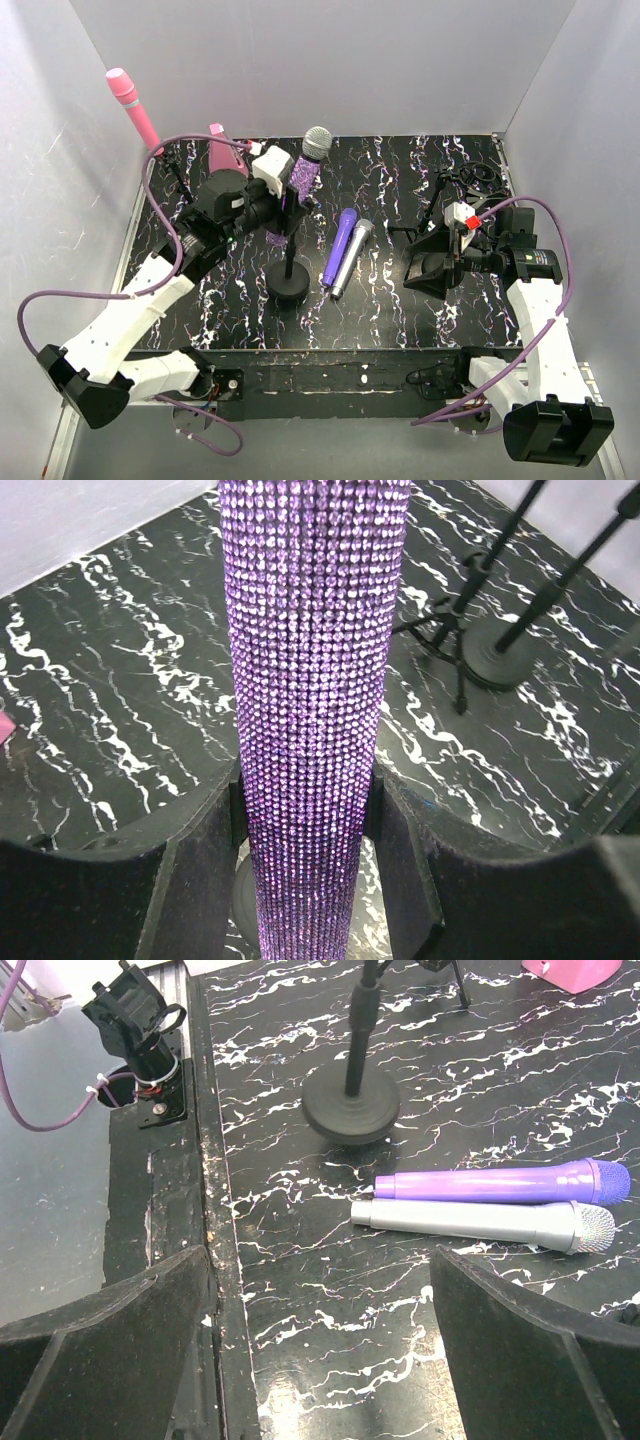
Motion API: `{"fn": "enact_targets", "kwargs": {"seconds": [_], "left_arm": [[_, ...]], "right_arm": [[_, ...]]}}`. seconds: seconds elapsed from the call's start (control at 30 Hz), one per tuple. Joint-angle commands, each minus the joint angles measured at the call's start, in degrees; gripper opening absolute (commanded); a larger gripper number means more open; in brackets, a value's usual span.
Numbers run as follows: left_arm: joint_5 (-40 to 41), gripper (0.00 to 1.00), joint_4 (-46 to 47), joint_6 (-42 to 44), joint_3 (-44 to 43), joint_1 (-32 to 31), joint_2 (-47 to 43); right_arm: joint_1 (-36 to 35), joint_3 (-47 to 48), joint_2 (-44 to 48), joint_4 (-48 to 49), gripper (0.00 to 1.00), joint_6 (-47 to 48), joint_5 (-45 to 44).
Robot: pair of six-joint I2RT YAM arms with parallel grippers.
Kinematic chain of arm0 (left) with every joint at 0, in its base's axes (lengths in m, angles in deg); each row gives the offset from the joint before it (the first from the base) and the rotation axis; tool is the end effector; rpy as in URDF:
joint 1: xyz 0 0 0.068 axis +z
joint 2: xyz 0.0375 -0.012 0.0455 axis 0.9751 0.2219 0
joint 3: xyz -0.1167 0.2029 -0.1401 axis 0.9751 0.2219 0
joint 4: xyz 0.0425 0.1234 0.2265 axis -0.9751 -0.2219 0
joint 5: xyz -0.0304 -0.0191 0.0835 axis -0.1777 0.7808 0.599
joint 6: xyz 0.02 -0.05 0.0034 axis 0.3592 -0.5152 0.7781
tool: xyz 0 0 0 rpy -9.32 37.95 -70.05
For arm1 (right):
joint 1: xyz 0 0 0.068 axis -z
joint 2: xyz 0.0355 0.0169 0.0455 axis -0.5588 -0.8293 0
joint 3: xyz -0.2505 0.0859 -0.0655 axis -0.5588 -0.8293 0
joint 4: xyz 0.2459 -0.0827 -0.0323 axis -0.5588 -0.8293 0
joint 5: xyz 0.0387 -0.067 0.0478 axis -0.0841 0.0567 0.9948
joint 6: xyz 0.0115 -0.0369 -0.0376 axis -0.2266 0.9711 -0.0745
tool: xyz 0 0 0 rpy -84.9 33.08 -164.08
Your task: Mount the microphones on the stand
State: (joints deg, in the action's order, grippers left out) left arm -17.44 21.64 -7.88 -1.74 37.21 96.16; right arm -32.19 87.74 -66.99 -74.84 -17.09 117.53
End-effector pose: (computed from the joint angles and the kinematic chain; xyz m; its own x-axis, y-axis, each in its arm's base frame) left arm 0.1842 -0.1574 0.4073 -0.2819 0.1886 -0.9407 0.6788 0.7321 -0.0566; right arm 0.1616 0.0294 0.3195 -0.1016 -0.1783 -0.9787 -0.9736 0.2202 0.0610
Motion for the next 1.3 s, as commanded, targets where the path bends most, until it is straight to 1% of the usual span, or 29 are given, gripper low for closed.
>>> {"fn": "enact_targets", "kwargs": {"seconds": [0.0, 0.17, 0.33, 0.7, 1.27], "left_arm": [[-4.0, 0.05, 8.6, -0.1, -3.3, 4.4, -0.9], [-6.4, 0.05, 10.4, -0.6, -3.0, 9.7, 0.2], [-7.9, 0.05, 12.4, -1.1, -1.8, 13.8, 0.5], [-7.2, 0.05, 13.3, -0.3, -0.2, 18.2, 0.5], [-7.3, 0.05, 14.0, 0.8, 2.0, 21.7, 0.5]], "right_arm": [[0.2, -0.3, 0.0, 1.1, 0.98, 0.0, 1.1], [0.3, -0.4, -0.2, 1.3, 0.98, -0.1, 1.2], [0.3, -0.6, -0.3, 1.4, 0.98, -0.1, 1.3], [0.3, -0.7, -0.5, 1.6, 0.98, -0.3, 1.2], [0.3, -0.7, -0.6, 1.7, 0.98, -0.4, 1.4]]}}
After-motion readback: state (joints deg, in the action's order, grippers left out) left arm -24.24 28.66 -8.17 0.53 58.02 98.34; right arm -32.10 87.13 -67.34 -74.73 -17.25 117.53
